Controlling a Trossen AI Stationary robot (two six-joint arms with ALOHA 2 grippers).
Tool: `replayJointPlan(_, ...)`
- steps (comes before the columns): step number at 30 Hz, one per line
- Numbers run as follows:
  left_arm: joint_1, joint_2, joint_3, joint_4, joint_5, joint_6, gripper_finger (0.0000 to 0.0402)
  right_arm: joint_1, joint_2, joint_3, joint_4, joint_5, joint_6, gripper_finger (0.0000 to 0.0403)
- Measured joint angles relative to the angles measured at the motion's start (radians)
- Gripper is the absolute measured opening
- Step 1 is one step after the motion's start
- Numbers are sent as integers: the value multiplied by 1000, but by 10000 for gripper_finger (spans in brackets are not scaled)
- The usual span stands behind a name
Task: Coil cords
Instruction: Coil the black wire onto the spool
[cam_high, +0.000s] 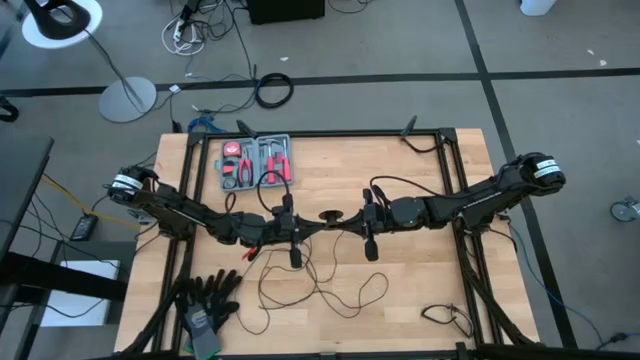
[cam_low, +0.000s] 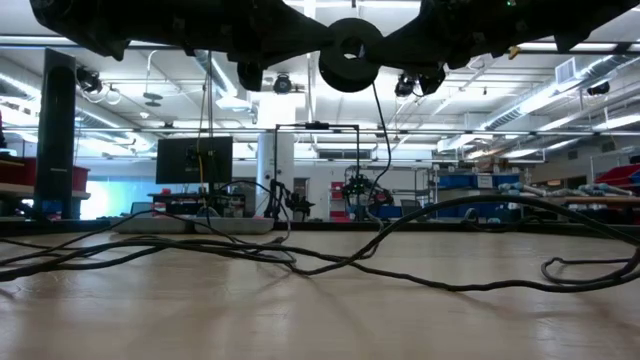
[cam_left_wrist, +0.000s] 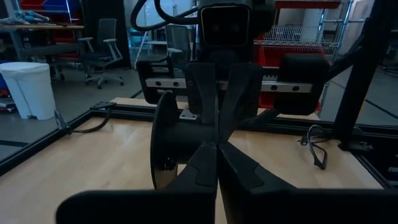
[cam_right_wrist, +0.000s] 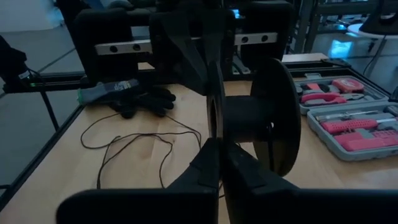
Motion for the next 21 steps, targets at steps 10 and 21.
replayJointPlan(10, 0, 0, 1, 0, 0, 1, 73, 0, 0, 0, -4, 2, 0, 1)
replayJointPlan(21, -2, -2, 1, 0, 45, 4, 122, 19, 0, 1, -42, 4, 30, 1)
